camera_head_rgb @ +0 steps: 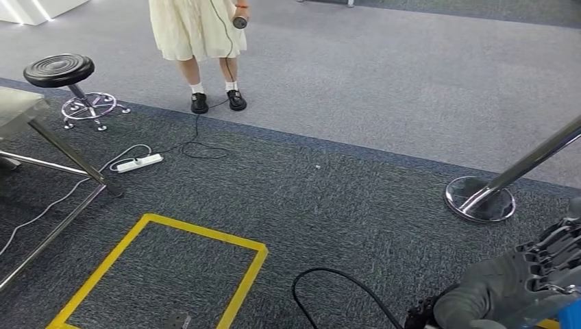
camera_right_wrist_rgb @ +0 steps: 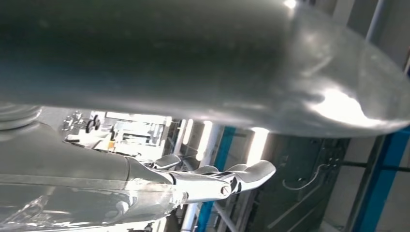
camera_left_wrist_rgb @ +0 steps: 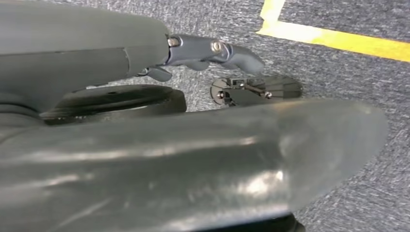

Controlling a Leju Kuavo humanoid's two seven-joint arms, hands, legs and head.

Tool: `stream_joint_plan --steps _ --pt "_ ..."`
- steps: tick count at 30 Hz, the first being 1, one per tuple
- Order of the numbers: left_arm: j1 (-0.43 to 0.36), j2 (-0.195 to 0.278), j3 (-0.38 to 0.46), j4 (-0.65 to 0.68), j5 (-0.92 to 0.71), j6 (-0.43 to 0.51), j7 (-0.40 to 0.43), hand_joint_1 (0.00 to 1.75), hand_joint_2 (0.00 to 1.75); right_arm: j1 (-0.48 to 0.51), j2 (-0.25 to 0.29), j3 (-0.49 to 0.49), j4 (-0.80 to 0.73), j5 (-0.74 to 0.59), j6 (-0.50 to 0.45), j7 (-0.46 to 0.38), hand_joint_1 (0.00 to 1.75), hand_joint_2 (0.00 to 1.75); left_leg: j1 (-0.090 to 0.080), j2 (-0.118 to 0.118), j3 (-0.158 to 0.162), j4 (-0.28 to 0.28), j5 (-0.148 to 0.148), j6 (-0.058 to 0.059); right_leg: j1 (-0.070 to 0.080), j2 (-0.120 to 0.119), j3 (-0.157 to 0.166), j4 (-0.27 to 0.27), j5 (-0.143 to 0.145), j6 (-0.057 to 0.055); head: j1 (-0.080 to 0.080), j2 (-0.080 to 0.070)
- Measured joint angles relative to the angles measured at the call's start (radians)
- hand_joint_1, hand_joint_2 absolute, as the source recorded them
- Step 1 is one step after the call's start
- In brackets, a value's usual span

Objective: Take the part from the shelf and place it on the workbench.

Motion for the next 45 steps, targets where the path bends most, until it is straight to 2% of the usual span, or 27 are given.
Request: stream_joint_plan --steps 3,4,6,7,8,9,10,12,13,15,18,20,22,24,25,28,30,32,34,35,37,38,39,40,41,43,45 --pt "-0.001 0.000 0.000 0.000 0.000 0.000 0.000 0.00 0.00 0.001 0.001 0.000 -0.002 0.002 0.000 0.000 0.00 0.00 0.004 -0.001 -0.010 0.017 -0.017 -0.016 -0.002 0.005 -0.002 -0.005 0.006 -0.018 -0.002 0.000" --pt "-0.002 0.000 0.000 0.000 0.002 -0.001 0.000 0.00 0.00 0.001 0.002 -0.001 -0.002 0.004 0.000 0.000 0.00 0.00 0.004 -0.003 -0.028 0.057 -0.042 -0.020 -0.003 0.005 -0.002 -0.007 0.008 -0.024 -0.004 0.000" --pt "-0.001 0.000 0.002 0.000 0.010 -0.003 0.000 0.00 0.00 0.001 0.002 -0.001 -0.003 0.006 0.000 0.001 0.00 0.00 0.004 -0.005 -0.091 0.186 -0.106 -0.026 -0.003 0.006 -0.003 -0.008 0.008 -0.029 -0.008 0.000" --pt "-0.001 0.000 0.004 0.000 0.015 -0.005 0.000 0.00 0.00 0.001 0.002 -0.001 -0.003 0.007 0.000 0.002 0.00 0.00 0.004 -0.006 -0.122 0.247 -0.127 -0.027 -0.003 0.008 -0.004 -0.008 0.007 -0.030 -0.008 0.000" --pt "0.000 0.001 0.007 0.000 0.019 -0.006 0.001 0.00 0.00 0.001 0.002 -0.001 -0.003 0.008 0.000 0.002 0.00 0.00 0.004 -0.006 -0.141 0.279 -0.128 -0.027 -0.003 0.010 -0.004 -0.008 0.007 -0.030 -0.009 0.000" --pt "0.000 0.001 0.011 0.000 0.023 -0.007 0.001 0.00 0.00 0.001 0.002 -0.001 -0.003 0.009 0.000 0.003 0.00 0.00 0.005 -0.006 -0.142 0.275 -0.111 -0.027 -0.003 0.012 -0.003 -0.008 0.007 -0.030 -0.009 0.000" --pt "0.000 0.001 0.015 0.000 0.026 -0.008 0.002 0.00 0.00 0.001 0.002 -0.001 -0.003 0.009 0.000 0.003 0.00 0.00 0.005 -0.006 -0.125 0.235 -0.077 -0.026 -0.004 0.015 -0.002 -0.008 0.007 -0.030 -0.010 0.000" --pt "-0.001 0.001 0.021 0.000 0.033 -0.009 0.003 0.00 0.00 0.001 0.003 -0.001 -0.003 0.009 0.000 0.003 0.00 0.00 0.006 -0.010 -0.064 0.104 -0.009 -0.024 -0.003 0.021 -0.001 -0.005 0.006 -0.024 -0.012 0.000" --pt "-0.002 0.000 0.024 0.000 0.038 -0.010 0.005 0.00 0.00 0.001 0.003 -0.002 -0.003 0.008 0.000 0.003 0.00 0.00 0.007 -0.012 -0.040 0.052 0.008 -0.020 -0.001 0.023 -0.003 -0.003 0.006 -0.019 -0.013 0.000" --pt "-0.003 -0.001 0.031 0.000 0.049 -0.011 0.010 0.00 0.00 0.001 0.004 -0.006 -0.004 0.006 0.000 0.003 0.00 0.00 0.005 -0.016 -0.023 0.008 0.011 -0.010 0.002 0.026 -0.007 -0.002 0.007 -0.006 -0.014 0.000" --pt "-0.004 -0.001 0.044 0.000 0.056 -0.011 0.013 0.00 0.00 0.001 0.005 -0.010 -0.005 0.006 0.000 0.003 0.00 0.00 0.006 -0.015 -0.024 0.003 0.015 0.010 -0.002 0.023 -0.016 0.010 -0.003 0.010 -0.011 0.000" --pt "-0.004 -0.001 0.047 0.000 0.058 -0.011 0.013 0.00 0.00 0.001 0.005 -0.011 -0.006 0.005 0.000 0.003 0.00 0.00 0.007 -0.013 -0.023 0.001 0.017 0.020 -0.003 0.016 -0.054 0.092 -0.050 0.017 -0.005 0.000" --pt "-0.004 -0.001 0.048 0.000 0.060 -0.011 0.015 0.00 0.00 0.001 0.005 -0.013 -0.005 -0.002 0.000 0.002 0.00 0.00 0.006 -0.012 -0.023 0.001 0.016 0.024 -0.003 0.013 -0.123 0.236 -0.116 0.021 -0.002 0.000" --pt "-0.004 -0.001 0.051 0.000 0.064 -0.011 0.018 0.00 0.00 0.002 0.006 -0.017 -0.005 -0.009 0.000 -0.002 0.00 0.00 0.005 -0.010 -0.022 0.001 0.015 0.025 -0.003 0.013 -0.161 0.313 -0.133 0.021 -0.001 0.000" --pt "-0.004 -0.001 0.052 0.000 0.065 -0.011 0.019 0.00 0.00 0.003 0.007 -0.020 -0.005 -0.010 0.000 -0.004 0.00 0.00 0.005 -0.010 -0.021 0.001 0.015 0.025 -0.003 0.013 -0.149 0.290 -0.112 0.020 -0.001 0.000" --pt "-0.004 -0.001 0.055 0.000 0.071 -0.011 0.022 0.00 0.00 0.004 0.010 -0.026 -0.003 -0.010 0.000 -0.008 0.00 0.00 0.003 -0.012 -0.016 0.003 0.011 0.017 -0.003 0.007 -0.038 0.080 -0.019 0.013 -0.001 0.000" --pt "-0.004 -0.001 0.060 0.000 0.074 -0.012 0.023 0.00 0.00 0.006 0.014 -0.031 0.001 -0.006 0.000 -0.011 0.00 0.00 -0.001 -0.013 -0.016 0.004 0.010 0.007 -0.002 0.006 -0.001 0.006 -0.003 0.004 -0.001 0.000" --pt "-0.005 -0.001 0.068 0.000 0.081 -0.014 0.023 0.00 0.00 0.009 0.019 -0.040 0.004 -0.003 0.000 -0.015 0.00 0.00 -0.001 -0.012 -0.016 0.001 0.012 -0.004 0.000 0.010 -0.002 0.002 -0.002 -0.008 -0.002 0.000" --pt "-0.005 -0.002 0.074 0.000 0.090 -0.016 0.022 0.00 0.00 0.011 0.023 -0.049 0.002 -0.006 0.000 -0.020 0.00 0.00 0.001 -0.013 -0.026 0.021 -0.006 -0.014 -0.001 0.011 -0.003 -0.001 0.002 -0.020 -0.003 0.000" --pt "-0.006 -0.002 0.076 0.000 0.093 -0.017 0.022 0.00 0.00 0.012 0.025 -0.053 0.001 -0.008 0.000 -0.022 0.00 0.00 0.001 -0.013 -0.043 0.059 -0.031 -0.019 -0.003 0.011 -0.003 -0.002 0.003 -0.025 -0.005 0.000" --pt "-0.005 -0.002 0.079 0.000 0.094 -0.018 0.021 0.00 0.00 0.014 0.027 -0.059 0.000 -0.010 0.000 -0.023 0.00 0.00 0.001 -0.013 -0.103 0.187 -0.096 -0.024 -0.002 0.010 -0.005 -0.002 0.004 -0.031 -0.009 0.000" --pt "-0.005 -0.002 0.081 0.000 0.095 -0.018 0.021 0.00 0.00 0.015 0.027 -0.062 0.000 -0.010 0.000 -0.023 0.00 0.00 0.001 -0.013 -0.133 0.248 -0.118 -0.025 -0.002 0.010 -0.005 -0.002 0.003 -0.031 -0.009 0.000" --pt "-0.005 -0.002 0.084 0.000 0.096 -0.018 0.021 0.00 0.00 0.015 0.028 -0.066 0.000 -0.011 0.000 -0.023 0.00 0.00 0.001 -0.014 -0.151 0.281 -0.122 -0.025 -0.001 0.011 -0.005 -0.002 0.003 -0.032 -0.009 0.000" --pt "-0.005 -0.002 0.087 0.000 0.098 -0.019 0.021 0.00 0.00 0.016 0.029 -0.069 -0.001 -0.011 0.000 -0.023 0.00 0.00 0.001 -0.014 -0.152 0.278 -0.105 -0.024 -0.001 0.013 -0.005 -0.002 0.003 -0.032 -0.009 0.000" --pt "-0.005 -0.002 0.091 0.000 0.099 -0.020 0.021 0.00 0.00 0.017 0.030 -0.072 -0.003 -0.010 0.000 -0.023 0.00 0.00 0.001 -0.014 -0.134 0.238 -0.073 -0.022 -0.001 0.014 -0.004 -0.002 0.003 -0.031 -0.009 0.000" --pt "-0.005 -0.001 0.095 0.000 0.099 -0.024 0.013 0.00 0.00 0.018 0.031 -0.075 -0.008 0.002 0.000 -0.024 0.00 0.00 0.001 -0.014 -0.073 0.107 -0.004 -0.019 0.000 0.017 -0.002 0.000 0.001 -0.027 -0.010 0.000" --pt "-0.006 -0.001 0.095 0.000 0.089 -0.037 -0.027 0.00 0.00 0.019 0.032 -0.079 -0.012 0.031 0.000 -0.023 0.00 0.00 0.000 -0.015 -0.035 0.023 0.019 -0.012 0.004 0.019 -0.004 0.002 0.000 -0.018 -0.011 0.000"
